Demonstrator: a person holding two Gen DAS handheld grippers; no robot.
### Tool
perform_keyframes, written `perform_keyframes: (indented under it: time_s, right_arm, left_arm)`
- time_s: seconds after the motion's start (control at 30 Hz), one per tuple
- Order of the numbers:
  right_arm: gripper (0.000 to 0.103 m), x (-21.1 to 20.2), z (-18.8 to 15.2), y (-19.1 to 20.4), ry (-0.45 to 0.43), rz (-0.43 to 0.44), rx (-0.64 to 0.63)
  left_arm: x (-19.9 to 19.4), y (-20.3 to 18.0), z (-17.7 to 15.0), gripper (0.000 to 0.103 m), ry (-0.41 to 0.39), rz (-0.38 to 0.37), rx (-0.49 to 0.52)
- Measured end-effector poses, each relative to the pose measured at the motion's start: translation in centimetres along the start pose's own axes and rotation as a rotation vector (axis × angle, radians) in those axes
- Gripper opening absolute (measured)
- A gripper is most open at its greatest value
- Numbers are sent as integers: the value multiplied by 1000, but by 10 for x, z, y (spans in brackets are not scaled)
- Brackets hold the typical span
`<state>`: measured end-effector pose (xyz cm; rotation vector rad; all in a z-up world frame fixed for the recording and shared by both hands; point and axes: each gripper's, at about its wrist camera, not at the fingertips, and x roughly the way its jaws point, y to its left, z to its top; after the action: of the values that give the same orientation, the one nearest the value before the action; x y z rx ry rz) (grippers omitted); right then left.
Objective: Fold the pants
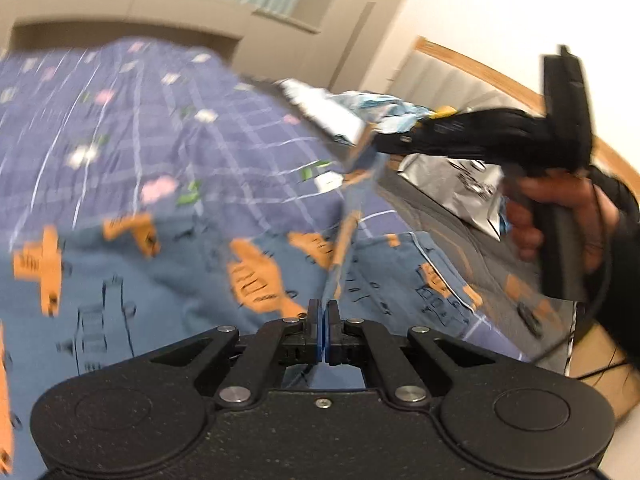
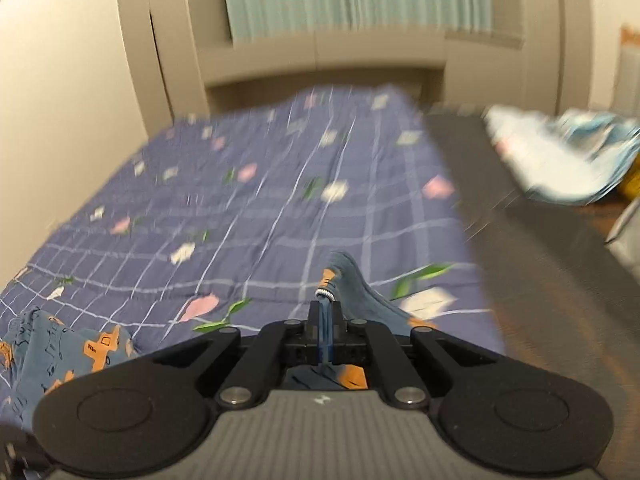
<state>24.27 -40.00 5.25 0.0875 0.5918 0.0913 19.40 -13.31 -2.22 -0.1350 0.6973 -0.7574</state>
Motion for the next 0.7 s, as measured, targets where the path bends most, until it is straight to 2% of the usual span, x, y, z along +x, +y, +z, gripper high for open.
perform_keyframes:
  time_s: [0.1,0.23,0.4,0.57,0.6,0.67,0.7]
  right_arm:
    - [2,-39,-23,-15,-45,-28,34]
    - [2,-68,-66,-27,-50,-67,54]
    - [2,-65,-116,-40,28,-86,117]
    - [3,-66,-146,-52,73,-70,182]
    - [6,-67,-148,-54,71,-66,191]
    - [20,-70,-148,-57,64,-57,193]
    - [40,-72,-147,-59,61,-62,185]
  left_arm:
    - [-3,-15,0,0,5,12,105]
    - [-2,-29,-10,0,34,20,192]
    - [8,-39,-26,0,87,47,282]
    - [16,-41,-35,0,121,67,318]
    - [18,-41,-36,0,125,70,321]
    - [19,-41,-38,0,126,71,315]
    - [19,-41,-38,0,128,70,308]
